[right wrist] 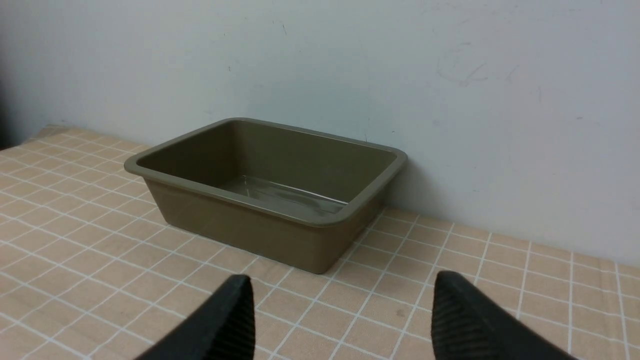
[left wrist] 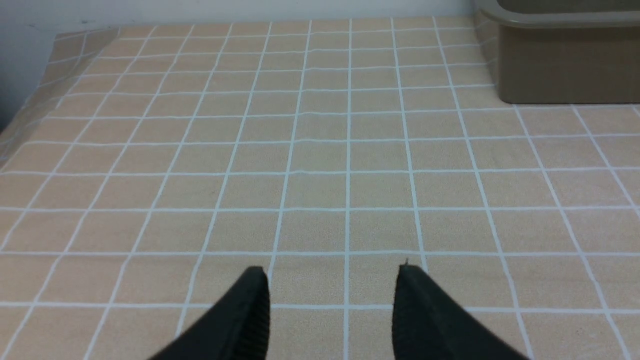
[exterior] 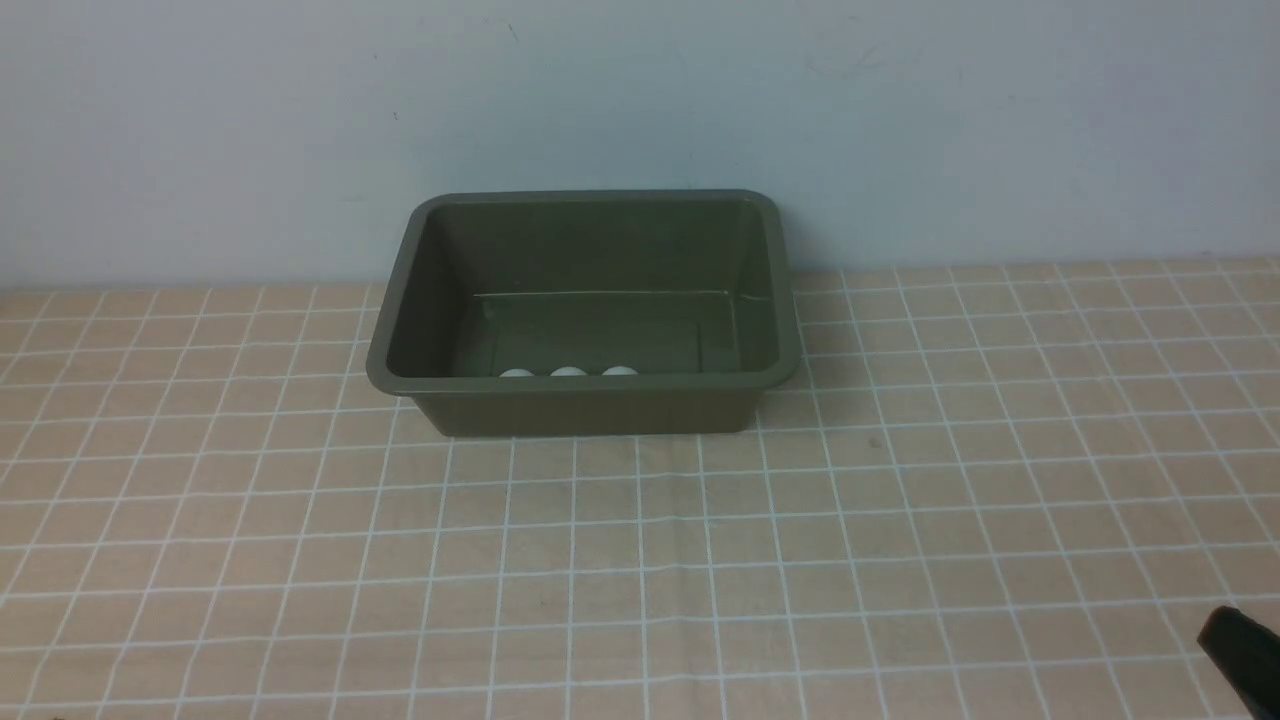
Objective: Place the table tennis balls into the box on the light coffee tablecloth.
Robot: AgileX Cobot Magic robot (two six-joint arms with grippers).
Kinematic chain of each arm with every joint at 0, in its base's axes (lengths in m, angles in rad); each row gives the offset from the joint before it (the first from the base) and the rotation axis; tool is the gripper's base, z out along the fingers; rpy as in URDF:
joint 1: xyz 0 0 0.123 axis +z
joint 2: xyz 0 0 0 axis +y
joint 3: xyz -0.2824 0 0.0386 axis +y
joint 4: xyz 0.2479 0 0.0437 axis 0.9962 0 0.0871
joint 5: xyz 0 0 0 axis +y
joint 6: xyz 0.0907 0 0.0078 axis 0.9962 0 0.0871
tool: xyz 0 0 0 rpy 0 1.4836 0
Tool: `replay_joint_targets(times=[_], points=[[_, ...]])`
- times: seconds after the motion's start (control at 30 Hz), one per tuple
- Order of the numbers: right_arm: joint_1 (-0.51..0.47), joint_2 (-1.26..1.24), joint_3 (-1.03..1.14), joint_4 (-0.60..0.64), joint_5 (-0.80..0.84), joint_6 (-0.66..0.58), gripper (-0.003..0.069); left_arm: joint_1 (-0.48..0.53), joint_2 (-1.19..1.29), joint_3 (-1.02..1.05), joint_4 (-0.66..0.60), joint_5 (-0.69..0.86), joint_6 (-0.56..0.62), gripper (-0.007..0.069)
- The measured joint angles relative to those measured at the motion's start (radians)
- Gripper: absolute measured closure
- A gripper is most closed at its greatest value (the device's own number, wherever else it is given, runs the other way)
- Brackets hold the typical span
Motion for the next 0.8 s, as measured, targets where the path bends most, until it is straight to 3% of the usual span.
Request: replay_joint_targets(times=[0.23, 0.37, 0.8], points=[[0.0, 0.0, 0.0, -0.005, -0.001, -0.001, 0.0221, 0.0, 0.0, 0.0, 0.0, 0.0, -0.008, 0.0348], [-0.011, 0.0, 0.0, -0.097, -0.03, -0.047, 0.0221, 0.0, 0.0, 0.0, 0.0, 0.0, -0.008, 0.0348], [-0.406, -0.011, 0.094, -0.115, -0.042, 0.061, 0.0221, 0.0, 0.0, 0.0, 0.0, 0.0, -0.008, 0.0348]])
